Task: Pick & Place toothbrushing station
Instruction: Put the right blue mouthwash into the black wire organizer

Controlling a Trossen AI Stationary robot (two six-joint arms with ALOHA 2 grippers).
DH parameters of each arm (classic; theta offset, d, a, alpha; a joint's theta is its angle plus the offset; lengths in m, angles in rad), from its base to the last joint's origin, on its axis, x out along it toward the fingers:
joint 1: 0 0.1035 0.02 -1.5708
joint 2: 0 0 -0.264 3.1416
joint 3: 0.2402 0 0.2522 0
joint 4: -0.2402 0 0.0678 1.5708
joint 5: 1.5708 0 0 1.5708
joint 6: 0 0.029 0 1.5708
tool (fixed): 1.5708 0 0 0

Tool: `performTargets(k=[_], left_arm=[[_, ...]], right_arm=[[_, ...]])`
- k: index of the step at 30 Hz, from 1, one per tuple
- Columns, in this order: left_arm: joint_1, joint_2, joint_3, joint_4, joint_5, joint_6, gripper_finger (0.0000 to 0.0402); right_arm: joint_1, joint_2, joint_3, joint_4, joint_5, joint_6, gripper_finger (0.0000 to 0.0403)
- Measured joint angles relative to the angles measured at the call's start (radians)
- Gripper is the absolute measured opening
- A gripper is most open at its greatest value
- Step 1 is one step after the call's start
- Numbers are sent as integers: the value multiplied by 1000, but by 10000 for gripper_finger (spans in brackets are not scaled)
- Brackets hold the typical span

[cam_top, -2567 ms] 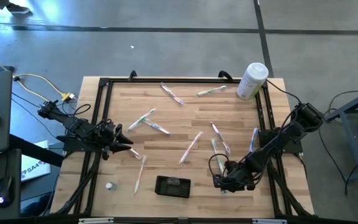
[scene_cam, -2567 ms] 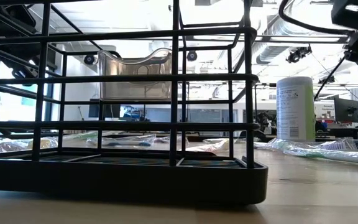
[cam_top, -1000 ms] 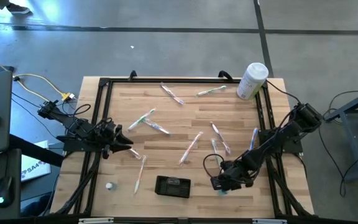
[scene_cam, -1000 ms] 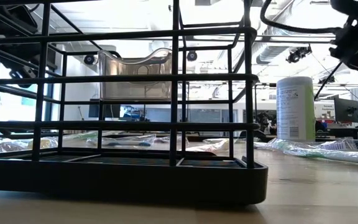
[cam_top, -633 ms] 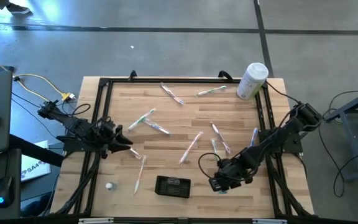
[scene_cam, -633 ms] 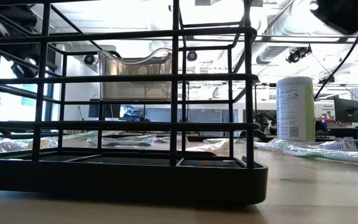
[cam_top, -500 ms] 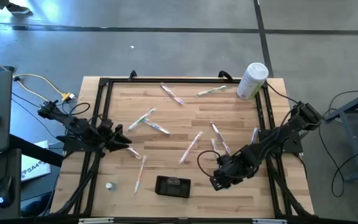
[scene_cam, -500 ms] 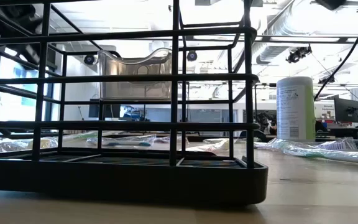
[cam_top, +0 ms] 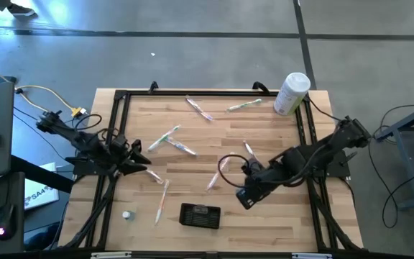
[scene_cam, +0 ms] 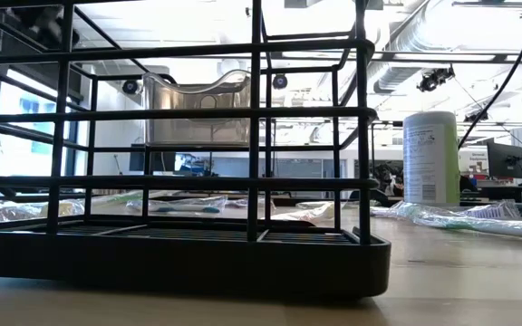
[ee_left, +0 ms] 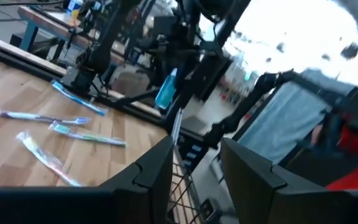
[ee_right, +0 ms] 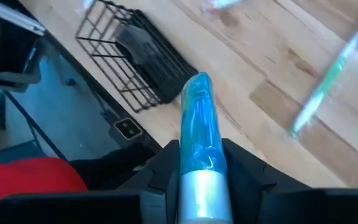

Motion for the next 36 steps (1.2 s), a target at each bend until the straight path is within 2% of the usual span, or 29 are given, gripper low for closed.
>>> performTargets(k=[6, 14, 22, 27, 32, 36], left_arm=[[0, 297, 233, -135, 10, 85, 136], [0, 625, 557, -296, 9, 94, 136], [1, 869, 785, -312, -42, 166, 136], [43, 1013, 917, -308, -150, 213, 136], [111, 1143, 1040, -356, -132, 259, 136], [138, 1191, 1094, -372, -84, 252, 136]], right_arm=[[-36, 33, 84, -43, 3, -172, 86], [-66, 40, 166, -186, 30, -436, 86], [-67, 40, 203, -245, 51, -635, 86], [-67, 40, 204, -248, 67, -736, 86], [-67, 39, 204, -232, 106, -802, 86], [-66, 39, 204, -217, 128, -834, 86]])
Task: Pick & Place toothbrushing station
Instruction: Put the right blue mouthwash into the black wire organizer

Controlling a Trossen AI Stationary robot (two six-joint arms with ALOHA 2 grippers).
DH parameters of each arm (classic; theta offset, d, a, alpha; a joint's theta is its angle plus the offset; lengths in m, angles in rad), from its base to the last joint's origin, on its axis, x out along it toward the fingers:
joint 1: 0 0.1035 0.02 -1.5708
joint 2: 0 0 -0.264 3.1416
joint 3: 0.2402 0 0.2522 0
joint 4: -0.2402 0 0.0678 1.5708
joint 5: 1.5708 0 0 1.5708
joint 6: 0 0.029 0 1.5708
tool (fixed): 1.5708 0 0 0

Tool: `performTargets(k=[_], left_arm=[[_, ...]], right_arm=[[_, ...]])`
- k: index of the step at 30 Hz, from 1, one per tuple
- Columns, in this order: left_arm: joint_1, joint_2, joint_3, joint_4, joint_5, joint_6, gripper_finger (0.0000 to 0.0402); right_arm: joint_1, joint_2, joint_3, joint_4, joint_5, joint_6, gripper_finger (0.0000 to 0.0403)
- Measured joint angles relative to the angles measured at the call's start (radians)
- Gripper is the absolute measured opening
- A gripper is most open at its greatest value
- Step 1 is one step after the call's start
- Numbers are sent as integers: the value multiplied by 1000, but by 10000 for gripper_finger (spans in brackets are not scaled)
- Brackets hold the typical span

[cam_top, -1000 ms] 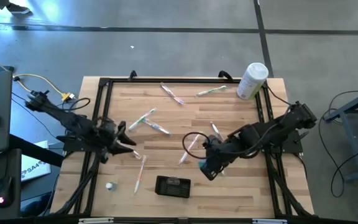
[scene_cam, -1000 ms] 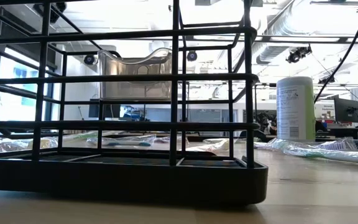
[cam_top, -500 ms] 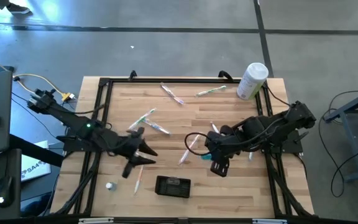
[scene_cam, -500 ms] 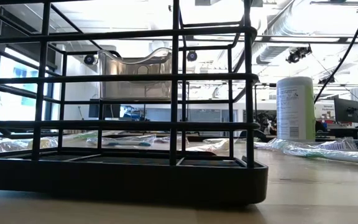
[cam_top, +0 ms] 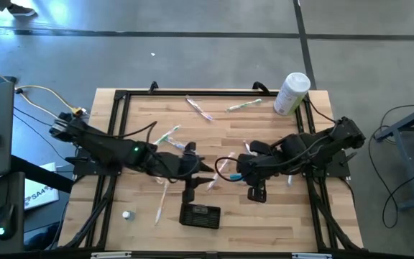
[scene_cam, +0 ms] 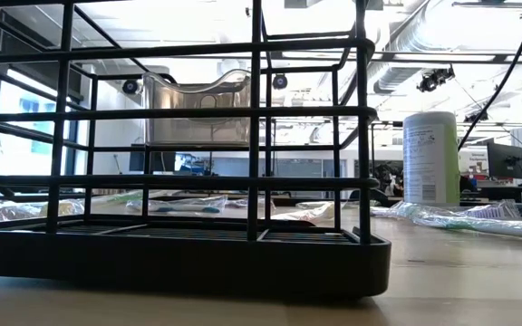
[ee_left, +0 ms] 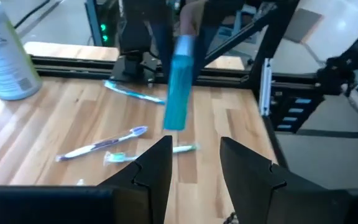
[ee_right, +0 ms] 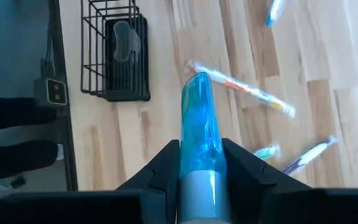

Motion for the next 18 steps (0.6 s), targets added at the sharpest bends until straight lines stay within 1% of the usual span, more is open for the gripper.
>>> performTargets(k=[8, 10, 13, 18], left_arm=[[27, 13, 18, 10, 2, -102, 137], [26, 13, 18, 9, 3, -120, 142], [26, 13, 18, 21, 4, -122, 165], [26, 40, 17, 35, 5, -170, 233]], right_arm=[[18, 0, 0, 32, 10, -63, 86], [17, 0, 0, 33, 25, -72, 86], [16, 0, 0, 39, 29, -94, 86], [17, 0, 0, 67, 41, -137, 86]])
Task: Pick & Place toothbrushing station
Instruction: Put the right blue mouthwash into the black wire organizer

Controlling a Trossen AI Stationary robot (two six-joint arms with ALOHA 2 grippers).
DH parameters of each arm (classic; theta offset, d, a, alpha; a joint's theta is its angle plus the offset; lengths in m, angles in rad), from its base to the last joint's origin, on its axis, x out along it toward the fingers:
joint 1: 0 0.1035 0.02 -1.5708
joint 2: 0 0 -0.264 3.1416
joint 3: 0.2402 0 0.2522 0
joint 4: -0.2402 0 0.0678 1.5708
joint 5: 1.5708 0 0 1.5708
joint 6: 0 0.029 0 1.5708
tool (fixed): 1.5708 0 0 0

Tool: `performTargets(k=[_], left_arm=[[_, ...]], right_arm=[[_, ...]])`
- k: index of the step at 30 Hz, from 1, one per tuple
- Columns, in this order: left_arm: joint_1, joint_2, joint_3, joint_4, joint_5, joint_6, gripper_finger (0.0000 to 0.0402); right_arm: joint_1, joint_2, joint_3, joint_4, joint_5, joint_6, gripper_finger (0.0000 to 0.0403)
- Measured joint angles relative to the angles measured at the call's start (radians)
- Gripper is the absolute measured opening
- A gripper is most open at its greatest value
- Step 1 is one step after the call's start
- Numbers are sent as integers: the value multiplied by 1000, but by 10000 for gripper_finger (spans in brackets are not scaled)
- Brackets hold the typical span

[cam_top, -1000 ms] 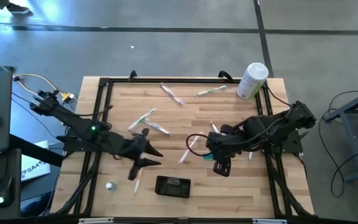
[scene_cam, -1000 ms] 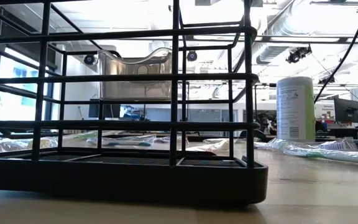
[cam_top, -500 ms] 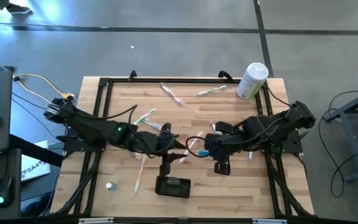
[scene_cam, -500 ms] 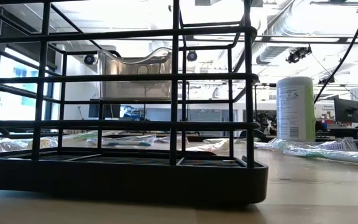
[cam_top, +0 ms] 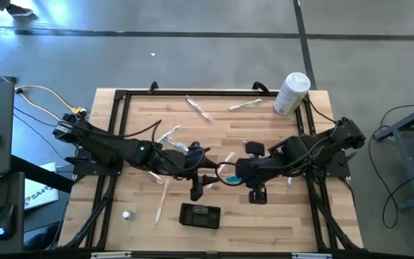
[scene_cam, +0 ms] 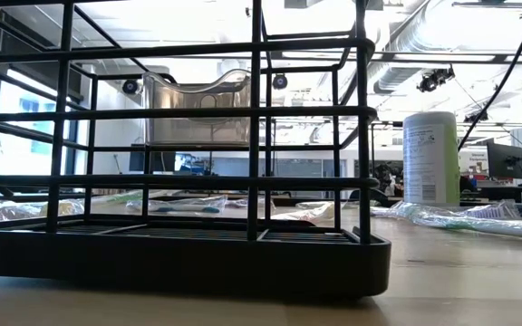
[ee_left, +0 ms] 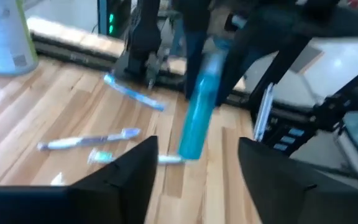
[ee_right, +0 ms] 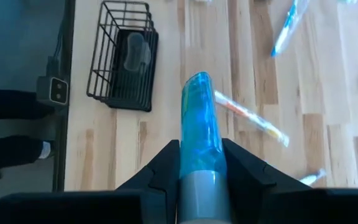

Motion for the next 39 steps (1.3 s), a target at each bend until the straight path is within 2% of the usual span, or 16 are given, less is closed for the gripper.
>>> performTargets(k=[4, 7, 12, 28, 33, 39], left_arm=[[0, 25, 2, 2, -6, 1, 280], [1, 42, 1, 22, -7, 3, 298], [6, 56, -1, 45, 10, 8, 302], [7, 82, 0, 91, 10, 52, 303], [7, 82, 0, 109, 8, 52, 280], [6, 81, 0, 109, 7, 48, 214]], right_arm=[[0, 0, 0, 33, 17, -44, 86], [0, 0, 0, 55, 25, -78, 86], [-3, 0, 0, 81, 64, -125, 86], [-3, 0, 0, 129, 88, -214, 86], [-3, 0, 0, 141, 88, -237, 86], [-3, 0, 0, 141, 89, -269, 86]])
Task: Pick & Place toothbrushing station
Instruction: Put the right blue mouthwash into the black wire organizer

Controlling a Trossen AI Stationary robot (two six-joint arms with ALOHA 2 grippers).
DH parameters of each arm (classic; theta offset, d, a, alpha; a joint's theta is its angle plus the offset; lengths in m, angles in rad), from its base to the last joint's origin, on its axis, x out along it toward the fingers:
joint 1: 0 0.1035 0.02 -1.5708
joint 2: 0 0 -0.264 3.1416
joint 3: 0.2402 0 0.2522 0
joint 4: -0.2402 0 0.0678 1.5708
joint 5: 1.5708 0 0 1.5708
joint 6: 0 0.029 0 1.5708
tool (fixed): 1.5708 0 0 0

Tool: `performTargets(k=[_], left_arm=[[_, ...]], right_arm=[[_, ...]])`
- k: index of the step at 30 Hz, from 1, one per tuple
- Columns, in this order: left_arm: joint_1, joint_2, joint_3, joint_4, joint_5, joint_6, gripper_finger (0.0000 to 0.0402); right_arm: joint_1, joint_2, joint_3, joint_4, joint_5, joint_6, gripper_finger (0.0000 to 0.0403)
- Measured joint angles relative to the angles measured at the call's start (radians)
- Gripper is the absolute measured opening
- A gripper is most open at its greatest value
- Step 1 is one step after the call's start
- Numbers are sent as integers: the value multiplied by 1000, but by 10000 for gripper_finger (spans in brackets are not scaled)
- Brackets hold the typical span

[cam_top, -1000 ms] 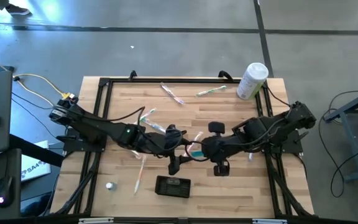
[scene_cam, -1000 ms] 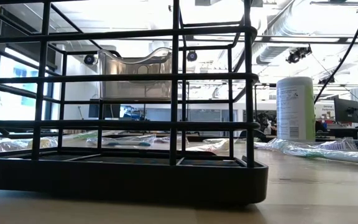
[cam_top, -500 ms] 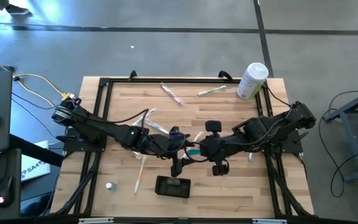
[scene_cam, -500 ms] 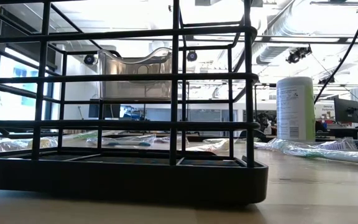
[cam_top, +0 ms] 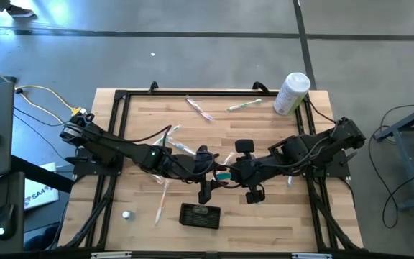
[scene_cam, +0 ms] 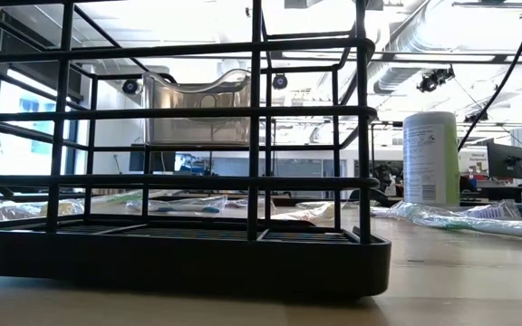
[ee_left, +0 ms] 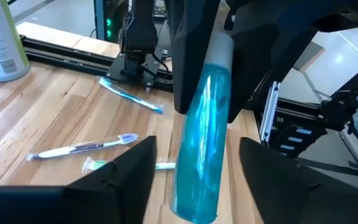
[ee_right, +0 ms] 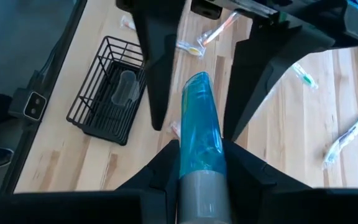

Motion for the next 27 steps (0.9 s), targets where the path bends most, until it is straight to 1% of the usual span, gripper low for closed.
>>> performTargets(k=[9, 11, 16, 19, 21, 23, 27], left_arm=[[0, 5, 0, 1, 13, 5, 91], [0, 5, 0, 1, 21, 5, 70], [0, 5, 0, -3, 25, -4, 68], [0, 6, -2, -6, 27, -3, 68], [0, 6, -2, -5, 27, -3, 68], [0, 6, -2, -7, 27, -3, 68], [1, 6, -2, -4, 0, -3, 68]], right_arm=[[0, 0, -1, 8, -5, -24, 86], [0, 0, -1, 11, -8, -24, 91], [0, -1, -1, 15, 8, -29, 129], [0, -1, -1, 12, 2, -42, 144], [0, -1, -1, 11, 5, -57, 150], [0, -4, -1, 6, 31, -55, 152], [0, -38, -1, -14, 57, -48, 150]])
